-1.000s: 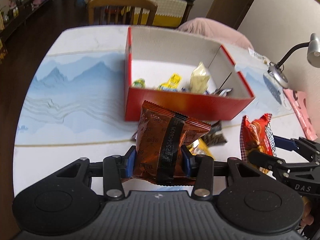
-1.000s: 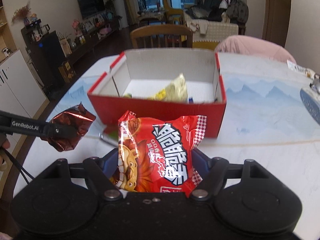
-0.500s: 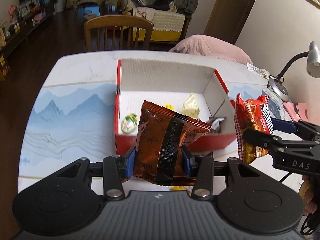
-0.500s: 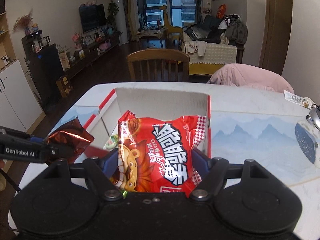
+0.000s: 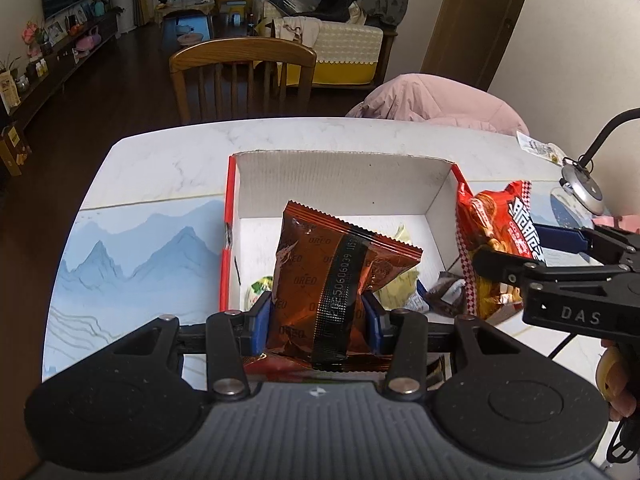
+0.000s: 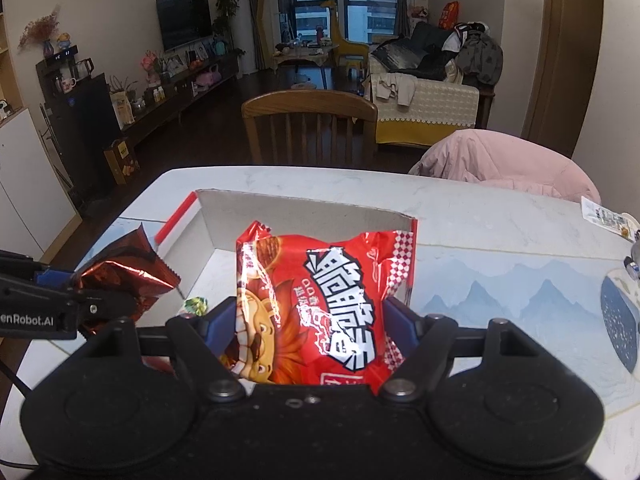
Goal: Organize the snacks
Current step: 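Carry the brown foil bag and red chip bag with both tools into the red box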
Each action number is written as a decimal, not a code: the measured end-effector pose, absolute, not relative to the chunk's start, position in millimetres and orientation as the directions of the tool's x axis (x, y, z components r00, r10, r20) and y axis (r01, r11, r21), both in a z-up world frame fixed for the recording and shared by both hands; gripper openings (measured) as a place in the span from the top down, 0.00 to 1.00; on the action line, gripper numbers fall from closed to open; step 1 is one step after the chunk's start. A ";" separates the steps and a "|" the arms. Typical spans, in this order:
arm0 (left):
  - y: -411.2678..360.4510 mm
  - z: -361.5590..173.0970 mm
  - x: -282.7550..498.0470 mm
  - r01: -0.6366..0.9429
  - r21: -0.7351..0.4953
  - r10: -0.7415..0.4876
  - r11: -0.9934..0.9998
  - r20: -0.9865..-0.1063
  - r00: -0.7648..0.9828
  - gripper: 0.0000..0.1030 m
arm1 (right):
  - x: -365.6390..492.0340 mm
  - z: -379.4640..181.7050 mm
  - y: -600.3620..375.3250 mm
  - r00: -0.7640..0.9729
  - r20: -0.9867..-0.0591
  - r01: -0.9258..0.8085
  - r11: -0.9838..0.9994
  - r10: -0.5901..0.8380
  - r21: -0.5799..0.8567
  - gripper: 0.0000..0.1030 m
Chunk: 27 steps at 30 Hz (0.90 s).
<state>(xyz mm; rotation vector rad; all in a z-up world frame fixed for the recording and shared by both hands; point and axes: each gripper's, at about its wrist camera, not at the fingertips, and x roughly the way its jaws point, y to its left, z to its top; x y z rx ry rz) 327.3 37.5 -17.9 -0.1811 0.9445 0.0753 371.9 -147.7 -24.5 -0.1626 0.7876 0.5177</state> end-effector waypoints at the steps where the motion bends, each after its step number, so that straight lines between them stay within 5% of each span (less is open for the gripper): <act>1: 36.8 -18.9 331.9 -0.143 -0.114 -0.010 0.983 -0.814 0.581 0.57 | 375.5 -25.5 -146.1 0.587 -0.714 -0.503 0.863 0.381 0.047 0.26; 27: 40.8 -82.0 415.1 -0.177 0.014 0.085 0.984 -0.912 0.402 0.57 | 451.9 -71.2 -96.4 0.431 -0.830 -0.603 0.797 0.354 0.026 0.26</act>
